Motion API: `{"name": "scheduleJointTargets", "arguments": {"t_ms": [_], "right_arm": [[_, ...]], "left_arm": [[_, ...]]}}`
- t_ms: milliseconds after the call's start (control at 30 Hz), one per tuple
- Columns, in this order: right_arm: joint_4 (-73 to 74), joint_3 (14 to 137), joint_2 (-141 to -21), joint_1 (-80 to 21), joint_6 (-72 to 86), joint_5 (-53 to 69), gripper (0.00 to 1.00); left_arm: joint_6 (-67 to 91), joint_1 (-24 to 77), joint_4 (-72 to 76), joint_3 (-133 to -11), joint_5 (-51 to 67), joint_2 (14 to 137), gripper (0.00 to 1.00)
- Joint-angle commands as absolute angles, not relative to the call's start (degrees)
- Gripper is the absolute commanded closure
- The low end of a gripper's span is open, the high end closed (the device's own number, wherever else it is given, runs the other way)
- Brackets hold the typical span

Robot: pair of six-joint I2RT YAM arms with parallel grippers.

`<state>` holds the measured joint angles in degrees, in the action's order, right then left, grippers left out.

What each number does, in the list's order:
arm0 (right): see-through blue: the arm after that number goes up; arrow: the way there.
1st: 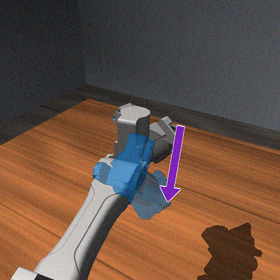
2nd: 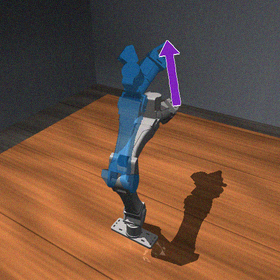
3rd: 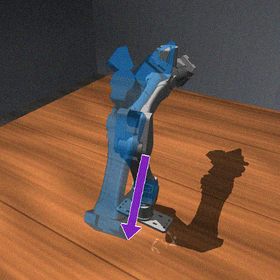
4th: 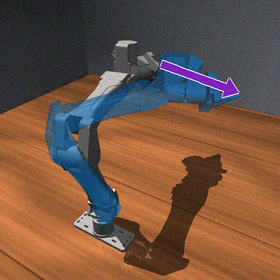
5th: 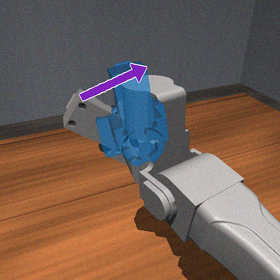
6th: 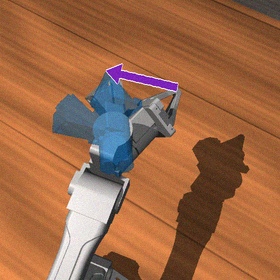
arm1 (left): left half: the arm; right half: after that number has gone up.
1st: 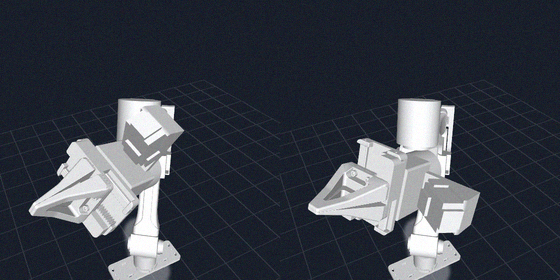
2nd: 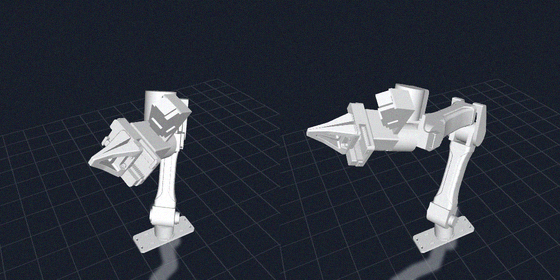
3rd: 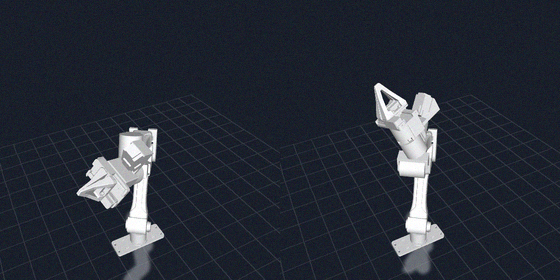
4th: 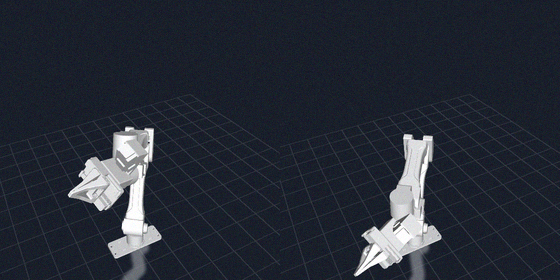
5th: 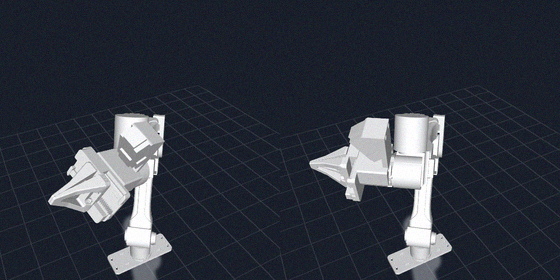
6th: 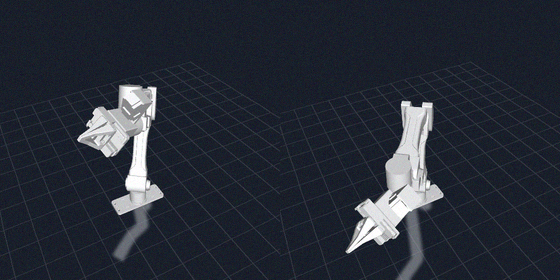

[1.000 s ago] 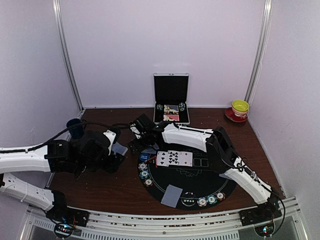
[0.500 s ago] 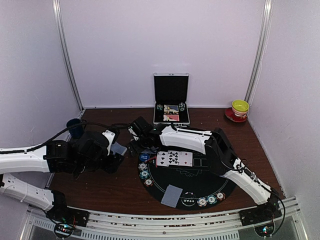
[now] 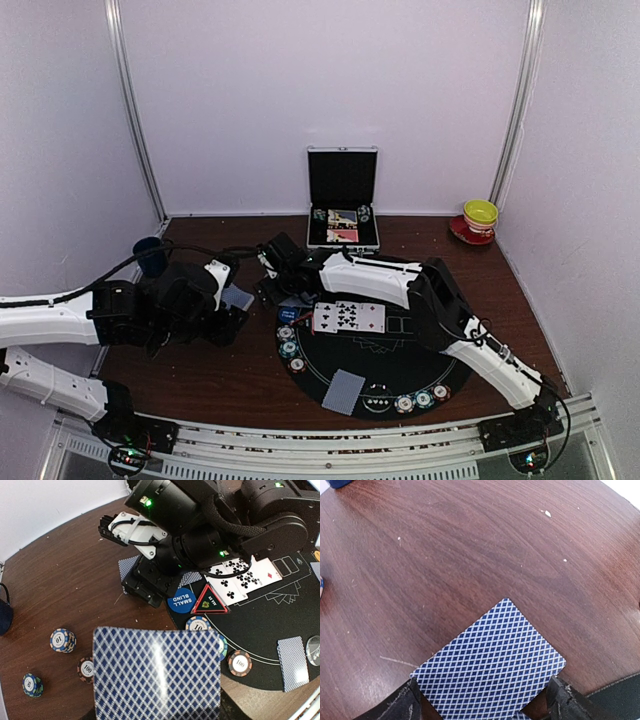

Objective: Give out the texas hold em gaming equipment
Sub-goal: Adjust the poker card at the center of the board.

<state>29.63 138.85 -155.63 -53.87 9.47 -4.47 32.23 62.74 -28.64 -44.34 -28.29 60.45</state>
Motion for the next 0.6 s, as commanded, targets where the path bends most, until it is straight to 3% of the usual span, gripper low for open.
{"name": "scheduleJointTargets", "arguments": {"t_ms": [0, 100, 167, 567], "right_arm": [[31.17, 139.93, -159.35, -52.67, 10.04, -2.61, 0.12], [30.97, 140.44, -159.55, -52.61, 8.79, -1.16, 0.08], [31.17, 140.38, -159.17, -52.49, 7.52, -1.12, 0.00], [30.44, 139.50, -159.09, -50.57, -2.79, 7.69, 0.00]], "left_arm": [[31.96, 63.02, -26.47, -45.00, -29.09, 59.86, 0.46], [31.91, 63.02, -26.40, -45.01, -29.09, 59.94, 0.46], [31.99, 63.02, -26.43, -45.00, -29.17, 60.08, 0.46], [31.94, 63.02, -26.49, -45.10, -29.17, 60.25, 0.46]]}}
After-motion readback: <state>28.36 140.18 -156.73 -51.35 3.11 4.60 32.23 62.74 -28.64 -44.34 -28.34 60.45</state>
